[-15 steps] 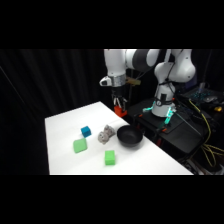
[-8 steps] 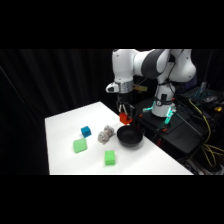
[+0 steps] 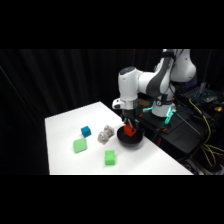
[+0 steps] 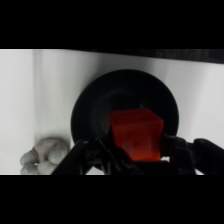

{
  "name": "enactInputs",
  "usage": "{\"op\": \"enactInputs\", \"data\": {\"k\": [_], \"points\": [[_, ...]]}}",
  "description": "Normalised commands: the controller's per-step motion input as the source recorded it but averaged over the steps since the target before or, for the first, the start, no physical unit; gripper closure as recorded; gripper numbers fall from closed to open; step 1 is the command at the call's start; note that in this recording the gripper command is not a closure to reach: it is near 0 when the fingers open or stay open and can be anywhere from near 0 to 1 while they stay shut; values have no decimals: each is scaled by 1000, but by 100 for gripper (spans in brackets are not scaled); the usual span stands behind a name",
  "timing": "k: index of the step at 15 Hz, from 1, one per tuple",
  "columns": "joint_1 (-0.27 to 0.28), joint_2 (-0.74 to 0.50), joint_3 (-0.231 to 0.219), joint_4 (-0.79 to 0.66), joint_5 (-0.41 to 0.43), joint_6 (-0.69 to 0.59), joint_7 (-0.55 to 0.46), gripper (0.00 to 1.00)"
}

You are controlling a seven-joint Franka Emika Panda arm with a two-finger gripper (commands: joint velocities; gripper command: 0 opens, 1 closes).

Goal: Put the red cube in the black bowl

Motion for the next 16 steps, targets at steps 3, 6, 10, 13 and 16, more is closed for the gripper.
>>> {"op": "enactInputs", "data": {"k": [3, 6, 10, 13, 16], "points": [[-17, 279, 58, 145, -143, 127, -25, 0], [-49, -18, 7, 165, -171, -119, -6, 0], [-15, -295, -54, 133, -267, -356, 163, 0], [-9, -464, -34, 140, -214, -572, 270, 0], [-33, -485, 4, 230, -64, -657, 224, 0]]}}
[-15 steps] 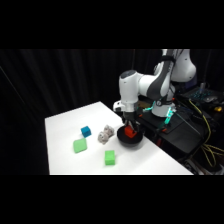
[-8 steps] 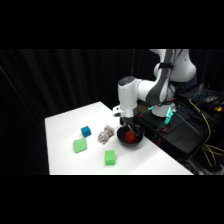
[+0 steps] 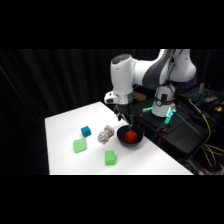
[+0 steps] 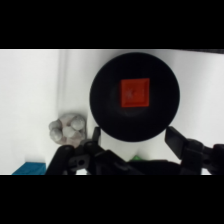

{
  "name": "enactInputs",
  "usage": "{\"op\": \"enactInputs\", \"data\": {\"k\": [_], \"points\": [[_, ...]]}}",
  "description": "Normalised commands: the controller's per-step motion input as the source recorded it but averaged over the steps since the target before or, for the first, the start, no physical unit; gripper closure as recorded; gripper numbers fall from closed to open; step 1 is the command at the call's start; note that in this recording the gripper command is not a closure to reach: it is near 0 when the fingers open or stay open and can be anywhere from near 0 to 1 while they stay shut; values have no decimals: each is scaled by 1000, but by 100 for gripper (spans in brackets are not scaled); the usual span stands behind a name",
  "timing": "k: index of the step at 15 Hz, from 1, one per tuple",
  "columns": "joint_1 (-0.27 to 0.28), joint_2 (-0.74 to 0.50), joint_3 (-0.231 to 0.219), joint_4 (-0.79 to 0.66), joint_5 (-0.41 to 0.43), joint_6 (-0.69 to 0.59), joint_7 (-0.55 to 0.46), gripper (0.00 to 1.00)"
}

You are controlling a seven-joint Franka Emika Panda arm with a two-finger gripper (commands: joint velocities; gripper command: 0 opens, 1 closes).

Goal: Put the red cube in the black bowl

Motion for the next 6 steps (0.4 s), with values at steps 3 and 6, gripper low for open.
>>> {"op": "enactInputs", "data": {"k": [3, 6], "points": [[-49, -494, 6, 322, 199, -668, 33, 0], [-52, -384, -1, 337, 150, -509, 84, 0]]}}
